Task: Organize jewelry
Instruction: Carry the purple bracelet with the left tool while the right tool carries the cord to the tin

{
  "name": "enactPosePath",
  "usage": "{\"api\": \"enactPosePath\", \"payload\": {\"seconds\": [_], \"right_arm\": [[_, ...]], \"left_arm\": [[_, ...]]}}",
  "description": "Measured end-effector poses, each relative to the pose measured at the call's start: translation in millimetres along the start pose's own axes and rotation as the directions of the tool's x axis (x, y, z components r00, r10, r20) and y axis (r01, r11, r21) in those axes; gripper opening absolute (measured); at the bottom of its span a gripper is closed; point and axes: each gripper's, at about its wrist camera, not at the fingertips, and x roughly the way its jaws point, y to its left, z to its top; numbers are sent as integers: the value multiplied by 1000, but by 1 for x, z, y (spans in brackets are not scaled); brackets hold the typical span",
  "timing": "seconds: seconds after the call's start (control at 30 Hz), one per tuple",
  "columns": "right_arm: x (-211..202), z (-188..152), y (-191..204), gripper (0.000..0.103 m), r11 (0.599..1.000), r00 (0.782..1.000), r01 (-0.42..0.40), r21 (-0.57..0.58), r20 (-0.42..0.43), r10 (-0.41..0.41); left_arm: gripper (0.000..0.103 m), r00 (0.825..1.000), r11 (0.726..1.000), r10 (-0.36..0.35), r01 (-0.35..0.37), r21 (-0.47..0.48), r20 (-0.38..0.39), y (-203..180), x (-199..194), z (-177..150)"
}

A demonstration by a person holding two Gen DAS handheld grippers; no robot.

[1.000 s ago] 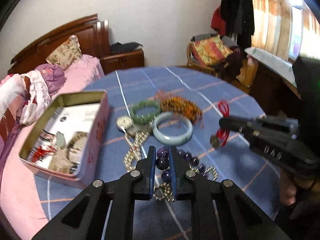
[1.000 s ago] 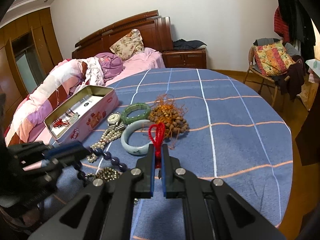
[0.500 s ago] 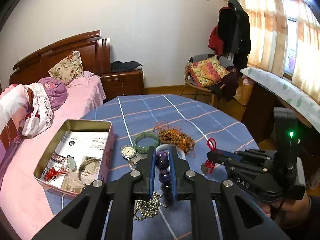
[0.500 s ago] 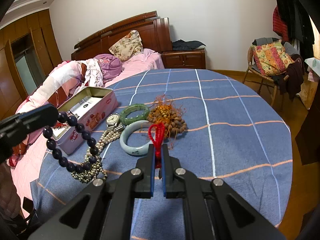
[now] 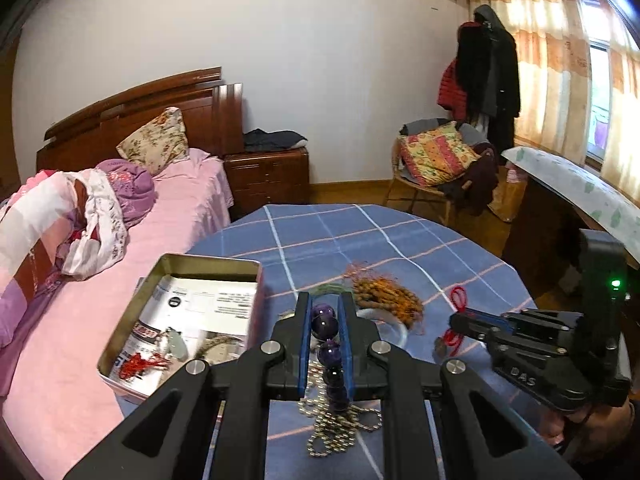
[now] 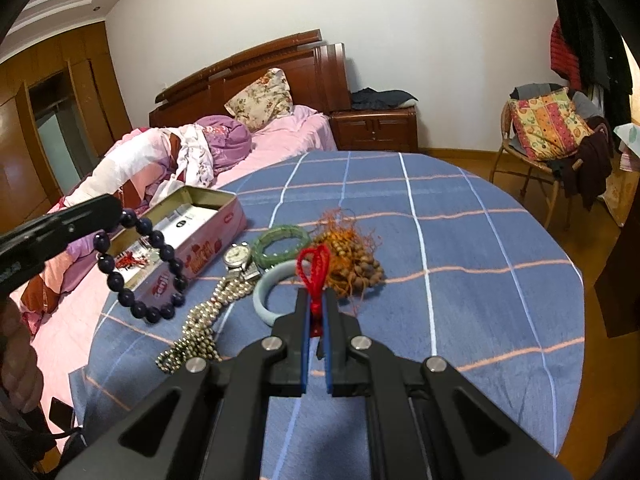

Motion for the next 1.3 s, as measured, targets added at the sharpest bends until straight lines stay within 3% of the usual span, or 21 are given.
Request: {"api": "enactPosePath", "payload": {"seconds": [0.67, 1.03, 1.3], "right_arm": [[23, 75, 55, 8, 986, 992, -104, -130, 61, 112], [56, 101, 104, 8, 962, 973, -214, -168, 52, 225], [80, 106, 128, 8, 948, 964, -252, -193, 30, 262]], "left_arm": [[12, 980, 981, 191, -188, -54, 59, 74, -2, 33], [12, 973, 967, 230, -229, -112, 0, 108, 19, 19], [12, 969, 960, 244, -246, -136, -32, 125, 28, 14]]}}
